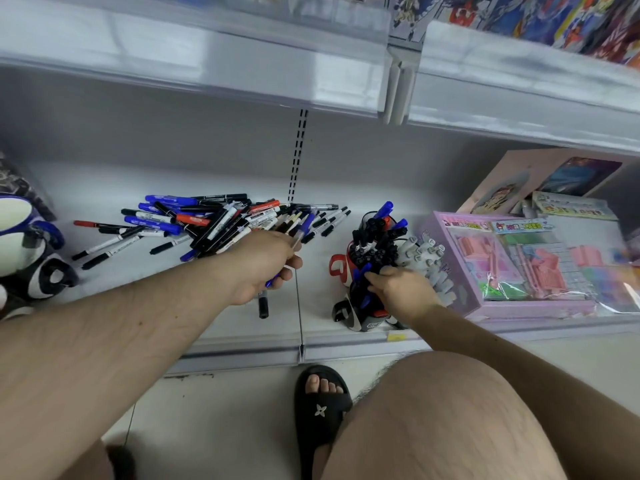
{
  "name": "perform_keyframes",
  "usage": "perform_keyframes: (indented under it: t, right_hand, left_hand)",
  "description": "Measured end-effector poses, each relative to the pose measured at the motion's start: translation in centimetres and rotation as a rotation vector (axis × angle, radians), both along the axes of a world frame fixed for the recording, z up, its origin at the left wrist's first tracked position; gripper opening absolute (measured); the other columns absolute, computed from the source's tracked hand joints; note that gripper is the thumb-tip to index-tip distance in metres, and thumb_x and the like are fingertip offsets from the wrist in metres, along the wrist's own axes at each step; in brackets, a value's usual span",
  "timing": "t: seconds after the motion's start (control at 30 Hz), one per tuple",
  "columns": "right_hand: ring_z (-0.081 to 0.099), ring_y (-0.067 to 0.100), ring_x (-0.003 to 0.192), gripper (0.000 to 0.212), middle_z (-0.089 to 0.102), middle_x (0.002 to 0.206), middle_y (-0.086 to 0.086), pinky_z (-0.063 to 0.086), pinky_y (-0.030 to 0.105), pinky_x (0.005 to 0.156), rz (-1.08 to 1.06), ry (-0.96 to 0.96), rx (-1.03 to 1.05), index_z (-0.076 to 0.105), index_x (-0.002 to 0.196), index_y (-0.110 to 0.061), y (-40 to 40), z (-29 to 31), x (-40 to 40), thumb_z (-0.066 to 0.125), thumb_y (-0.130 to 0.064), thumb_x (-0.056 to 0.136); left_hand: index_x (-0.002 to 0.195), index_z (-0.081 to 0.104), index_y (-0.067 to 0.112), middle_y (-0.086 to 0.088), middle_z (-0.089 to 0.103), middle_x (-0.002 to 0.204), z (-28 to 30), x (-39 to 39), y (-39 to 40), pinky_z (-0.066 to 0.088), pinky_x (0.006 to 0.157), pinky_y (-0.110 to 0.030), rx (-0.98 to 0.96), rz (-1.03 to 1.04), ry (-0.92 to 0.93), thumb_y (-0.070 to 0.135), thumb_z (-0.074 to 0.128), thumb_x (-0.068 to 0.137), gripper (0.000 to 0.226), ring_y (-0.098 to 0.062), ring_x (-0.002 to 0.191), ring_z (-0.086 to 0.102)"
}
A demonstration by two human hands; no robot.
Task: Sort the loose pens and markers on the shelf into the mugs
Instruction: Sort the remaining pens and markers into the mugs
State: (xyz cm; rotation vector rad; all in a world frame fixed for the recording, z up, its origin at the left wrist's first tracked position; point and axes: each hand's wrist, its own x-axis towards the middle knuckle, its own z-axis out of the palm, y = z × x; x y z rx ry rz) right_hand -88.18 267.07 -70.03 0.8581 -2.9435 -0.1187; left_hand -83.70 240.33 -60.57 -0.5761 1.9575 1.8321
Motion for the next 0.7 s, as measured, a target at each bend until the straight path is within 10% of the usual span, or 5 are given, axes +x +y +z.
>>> perform_keyframes:
  t: [0.2, 0.37, 0.57, 0.7]
  right_hand:
    - [0.058, 0.034, 0.097, 0.069, 0.063, 0.110, 0.011, 0.047, 0.045, 0.085, -0.110, -0.063, 0.176, 0.054, 0.138, -0.009, 0.3, -0.4, 1.0, 0.019, -0.053, 0.098]
    - [-0.006, 0.028, 0.151, 0.112, -0.004, 0.165, 0.002, -0.008, 0.052, 0.119, -0.220, -0.269, 0.137, -0.003, 0.158, -0.020, -0.1, -0.5, 2.6, -0.035, -0.075, 0.066]
    - [-0.021, 0.017, 0.149, 0.091, -0.017, 0.164, -0.002, -0.018, 0.048, 0.117, -0.248, -0.406, 0.126, -0.015, 0.155, -0.024, -1.6, 1.9, 2.2, -0.017, -0.074, 0.080]
    - [0.025, 0.021, 0.147, 0.061, 0.033, 0.158, 0.002, 0.016, 0.039, 0.118, -0.236, -0.517, -0.107, 0.026, 0.154, -0.025, -6.3, 8.7, 1.1, 0.020, -0.056, 0.102]
  left_hand:
    - [0.105, 0.062, 0.016, -0.005, 0.063, 0.085, -0.3, 0.1, 0.0, 0.044, 0.056, -0.024, -0.004, -0.035, -0.036, 0.002, 0.040, 0.100, 0.026, -0.014, 0.061, 0.050]
    - [0.118, 0.060, 0.020, -0.005, 0.064, 0.093, -0.4, 0.3, -0.1, 0.048, 0.057, -0.025, 0.010, -0.084, -0.032, 0.004, 0.046, 0.100, 0.028, -0.014, 0.064, 0.054]
    - [0.120, 0.058, 0.033, -0.003, 0.062, 0.093, -0.1, 1.0, -0.1, 0.044, 0.054, -0.022, 0.002, -0.129, 0.007, 0.011, 0.048, 0.102, 0.029, -0.013, 0.064, 0.053]
    - [0.119, 0.059, 0.037, -0.004, 0.055, 0.097, 0.5, 1.4, -1.0, 0.039, 0.057, -0.024, -0.112, -0.205, 0.092, 0.006, 0.043, 0.102, 0.039, -0.014, 0.071, 0.052]
